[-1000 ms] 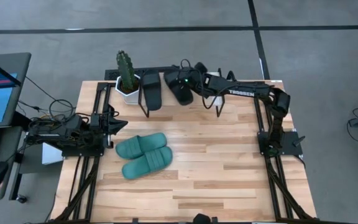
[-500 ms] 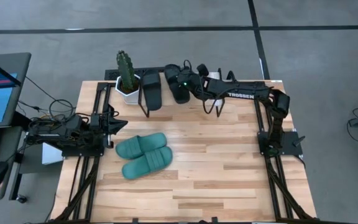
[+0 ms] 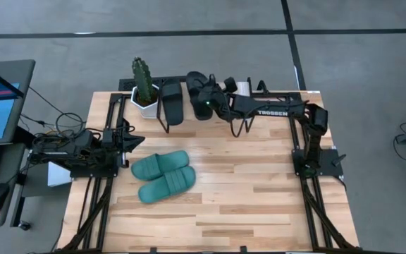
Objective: Pick and place slides into the shelf
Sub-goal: Put the black slide on the shelf
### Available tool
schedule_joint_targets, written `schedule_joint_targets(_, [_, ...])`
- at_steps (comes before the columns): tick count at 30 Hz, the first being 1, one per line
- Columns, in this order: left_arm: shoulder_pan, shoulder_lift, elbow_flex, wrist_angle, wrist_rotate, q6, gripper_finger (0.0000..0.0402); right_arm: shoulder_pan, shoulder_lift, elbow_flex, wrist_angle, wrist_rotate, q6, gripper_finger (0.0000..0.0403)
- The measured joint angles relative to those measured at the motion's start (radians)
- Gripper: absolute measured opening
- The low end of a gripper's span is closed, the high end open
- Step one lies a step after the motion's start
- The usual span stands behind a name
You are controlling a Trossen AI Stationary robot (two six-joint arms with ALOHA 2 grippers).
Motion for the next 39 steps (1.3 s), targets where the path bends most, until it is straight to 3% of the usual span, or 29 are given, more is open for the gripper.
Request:
schedule_joint_targets(6, [0.000,0.000,0.000,0.000,0.000,0.000,0.0000,0.022,0.039,0.002,0.019,0.089,0.002,0.0000])
schedule_joint_targets(18, [0.000,0.000,0.000,0.000,-0.005,0.001,0.0000,0.019,0.223,0.150,0.008,0.094,-0.012,0.0000])
schedule_joint_targets(29, [0.000,0.000,0.000,-0.006,-0.005,0.002,0.0000,0.027,0.262,0.262,-0.033,0.089,-0.009,0.0002])
schedule_joint_targets(39, [0.000,0.000,0.000,-0.010,-0.005,0.003,0.0000,0.032,0.262,0.262,-0.106,0.031,0.035,0.0048])
